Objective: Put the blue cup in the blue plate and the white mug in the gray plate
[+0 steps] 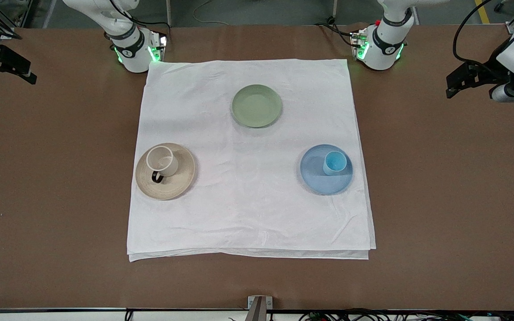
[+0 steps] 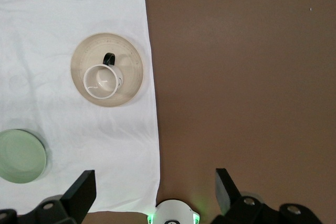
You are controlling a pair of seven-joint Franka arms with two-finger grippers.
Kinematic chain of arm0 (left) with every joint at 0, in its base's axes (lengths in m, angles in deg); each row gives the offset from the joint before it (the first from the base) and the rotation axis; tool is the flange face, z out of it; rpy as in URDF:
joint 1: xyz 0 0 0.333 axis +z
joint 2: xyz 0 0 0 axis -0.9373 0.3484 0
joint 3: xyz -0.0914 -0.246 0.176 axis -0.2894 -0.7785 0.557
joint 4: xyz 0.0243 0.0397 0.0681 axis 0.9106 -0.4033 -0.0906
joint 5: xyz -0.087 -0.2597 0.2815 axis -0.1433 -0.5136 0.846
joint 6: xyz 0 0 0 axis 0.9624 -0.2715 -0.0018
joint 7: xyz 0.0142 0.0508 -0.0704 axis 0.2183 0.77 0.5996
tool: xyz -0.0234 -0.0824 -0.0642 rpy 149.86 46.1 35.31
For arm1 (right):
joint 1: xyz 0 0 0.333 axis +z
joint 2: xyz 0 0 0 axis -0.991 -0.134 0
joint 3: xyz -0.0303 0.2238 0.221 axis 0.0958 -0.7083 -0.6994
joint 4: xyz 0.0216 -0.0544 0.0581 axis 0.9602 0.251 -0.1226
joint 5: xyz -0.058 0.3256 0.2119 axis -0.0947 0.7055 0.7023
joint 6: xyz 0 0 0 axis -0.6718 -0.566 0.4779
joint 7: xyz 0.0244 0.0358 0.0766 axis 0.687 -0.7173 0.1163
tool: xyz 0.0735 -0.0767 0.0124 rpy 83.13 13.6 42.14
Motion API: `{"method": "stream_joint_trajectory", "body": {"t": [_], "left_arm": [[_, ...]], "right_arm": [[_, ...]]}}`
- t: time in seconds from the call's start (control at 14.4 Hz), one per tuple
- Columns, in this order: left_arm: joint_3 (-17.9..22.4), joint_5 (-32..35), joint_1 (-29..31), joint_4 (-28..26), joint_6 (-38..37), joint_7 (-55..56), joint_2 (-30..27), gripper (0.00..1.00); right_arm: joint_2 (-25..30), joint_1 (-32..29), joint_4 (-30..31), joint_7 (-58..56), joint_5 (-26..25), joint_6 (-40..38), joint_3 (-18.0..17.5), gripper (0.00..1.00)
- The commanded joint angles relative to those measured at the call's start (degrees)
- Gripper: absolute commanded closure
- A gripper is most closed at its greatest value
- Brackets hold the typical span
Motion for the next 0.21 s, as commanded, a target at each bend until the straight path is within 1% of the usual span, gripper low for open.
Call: {"method": "stream_joint_trajectory", "body": {"t": [0.0,0.14], "left_arm": [[0.0,-0.6,-0.1,0.6,-0.3,-1.4,-0.3,0.00],[-0.1,-0.7,0.0,0.6,-0.3,-1.5,-0.2,0.00]], "right_arm": [[1.4,0.1,1.5,-2.7,-0.7,0.9,0.1,0.00],[1.4,0.1,1.5,-2.7,-0.8,0.8,0.1,0.00]]}}
